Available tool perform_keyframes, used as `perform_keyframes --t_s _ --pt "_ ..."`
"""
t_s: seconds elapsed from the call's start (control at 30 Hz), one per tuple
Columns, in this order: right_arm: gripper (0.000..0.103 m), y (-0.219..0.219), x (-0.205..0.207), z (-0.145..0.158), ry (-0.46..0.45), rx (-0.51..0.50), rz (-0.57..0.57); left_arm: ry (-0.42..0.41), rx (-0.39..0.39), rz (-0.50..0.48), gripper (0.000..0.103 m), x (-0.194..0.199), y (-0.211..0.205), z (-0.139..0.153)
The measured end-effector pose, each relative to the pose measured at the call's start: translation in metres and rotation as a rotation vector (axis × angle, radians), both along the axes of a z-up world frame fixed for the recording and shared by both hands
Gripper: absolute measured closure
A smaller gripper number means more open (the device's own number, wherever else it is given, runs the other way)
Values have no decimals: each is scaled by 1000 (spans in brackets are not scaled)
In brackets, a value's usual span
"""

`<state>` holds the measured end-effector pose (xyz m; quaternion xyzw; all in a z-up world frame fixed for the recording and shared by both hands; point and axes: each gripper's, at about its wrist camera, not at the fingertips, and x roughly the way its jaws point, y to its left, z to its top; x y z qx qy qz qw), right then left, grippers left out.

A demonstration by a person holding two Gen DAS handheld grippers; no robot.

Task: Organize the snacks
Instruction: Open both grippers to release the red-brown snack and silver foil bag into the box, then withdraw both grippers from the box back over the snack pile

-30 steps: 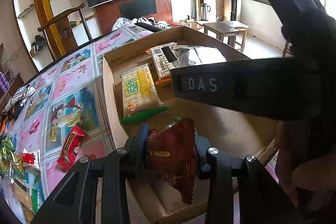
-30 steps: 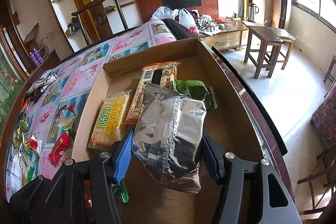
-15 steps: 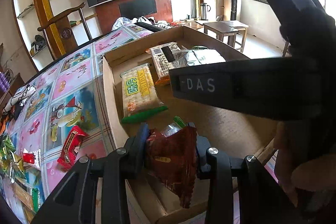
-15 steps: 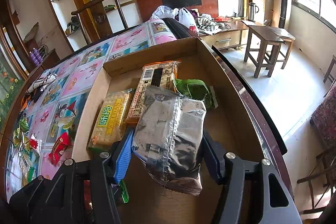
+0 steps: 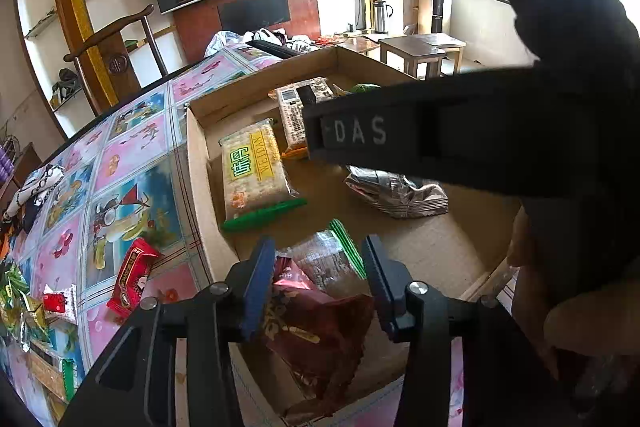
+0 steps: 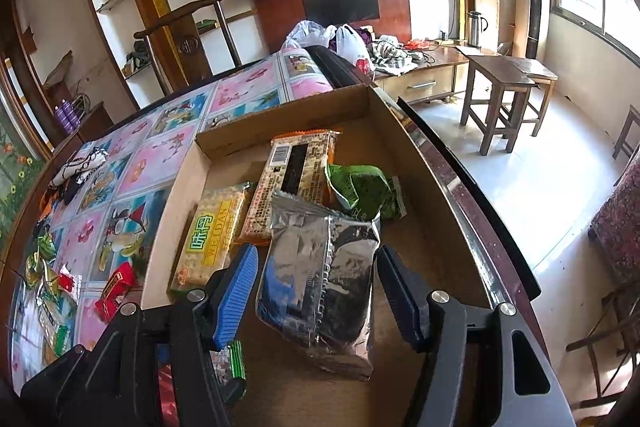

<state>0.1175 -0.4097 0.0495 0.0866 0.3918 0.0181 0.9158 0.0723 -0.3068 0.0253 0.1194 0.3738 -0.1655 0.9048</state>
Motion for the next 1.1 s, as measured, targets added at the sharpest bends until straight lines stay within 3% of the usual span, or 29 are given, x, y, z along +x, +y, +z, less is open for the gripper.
perform_keyframes --t_s 0.77,1.1 --pt "37 -2 -3 10 -29 20 12 -40 40 38 51 -7 5 11" --pt "37 2 -5 14 -63 14 24 -62 31 77 50 -16 28 28"
